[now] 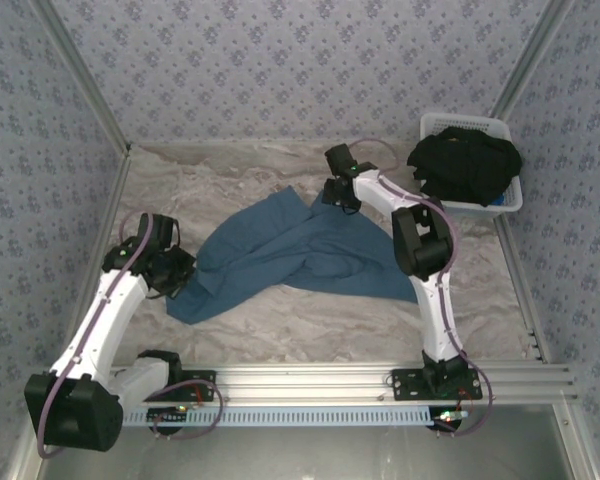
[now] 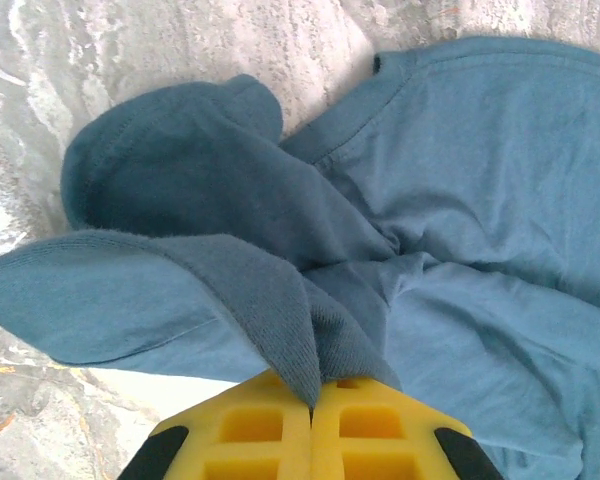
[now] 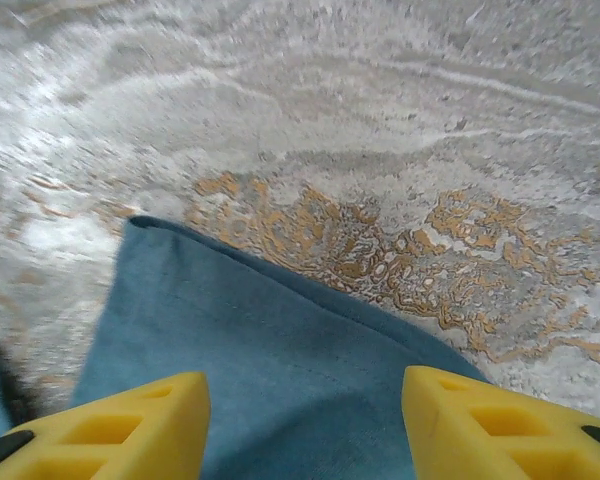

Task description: Fold and stack the t-shirts

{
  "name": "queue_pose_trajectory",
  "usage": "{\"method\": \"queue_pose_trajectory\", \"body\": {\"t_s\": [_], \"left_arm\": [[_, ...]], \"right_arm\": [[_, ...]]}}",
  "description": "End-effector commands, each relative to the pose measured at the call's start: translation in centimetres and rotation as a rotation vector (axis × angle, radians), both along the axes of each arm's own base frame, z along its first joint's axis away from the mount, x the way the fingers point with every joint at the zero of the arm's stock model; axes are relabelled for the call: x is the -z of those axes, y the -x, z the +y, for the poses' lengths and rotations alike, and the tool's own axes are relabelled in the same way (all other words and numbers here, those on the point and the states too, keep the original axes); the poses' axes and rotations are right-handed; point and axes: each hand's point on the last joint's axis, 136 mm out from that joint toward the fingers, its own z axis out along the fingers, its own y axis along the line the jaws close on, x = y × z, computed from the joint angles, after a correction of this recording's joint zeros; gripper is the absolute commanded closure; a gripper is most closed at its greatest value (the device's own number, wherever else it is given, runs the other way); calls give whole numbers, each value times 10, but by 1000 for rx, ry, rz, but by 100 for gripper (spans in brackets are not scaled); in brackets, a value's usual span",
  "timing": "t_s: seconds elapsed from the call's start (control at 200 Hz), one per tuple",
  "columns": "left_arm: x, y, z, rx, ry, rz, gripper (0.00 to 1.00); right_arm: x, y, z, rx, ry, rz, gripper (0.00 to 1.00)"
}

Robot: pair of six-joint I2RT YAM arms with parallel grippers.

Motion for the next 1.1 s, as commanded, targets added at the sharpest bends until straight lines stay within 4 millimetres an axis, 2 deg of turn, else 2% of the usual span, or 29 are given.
{"method": "queue_pose_trajectory", "body": {"t_s": [0.0,0.18,0.33,0.43,0.555,0.585,0.655,0.819,0.914,1.009,1.094], "left_arm": [[-12,-12,-7,33,21,-45,100],[-11,-12,-8,34,26,-39,100],[-11,-12,-9,35,28,-40,100],[-10,-14,-9,36,27,-37,100],[-10,-16,-10,41,28,-33,100],[-11,-16,-10,40,28,-34,100],[-10,-16,-10,42,29,-31,100],[-9,-17,-11,37,32,-28,100],[-8,-20,-11,35,36,-31,100],[-8,-23,-13,36,41,-29,100],[-9,-25,-13,39,43,-29,100]], "right_arm": [[-2,-11,3,-70,99,-61,42],[-12,-24,20,-150,135,-133,34],[-16,-34,22,-143,145,-157,32],[-12,-46,27,-148,152,-166,32],[11,-53,32,-145,161,-114,35],[17,-50,33,-151,161,-84,37],[17,-53,34,-147,166,-72,44],[22,-47,32,-136,163,-38,47],[28,-40,29,-130,167,-5,54],[30,-37,29,-134,164,8,55],[24,-35,30,-137,177,2,51]]}}
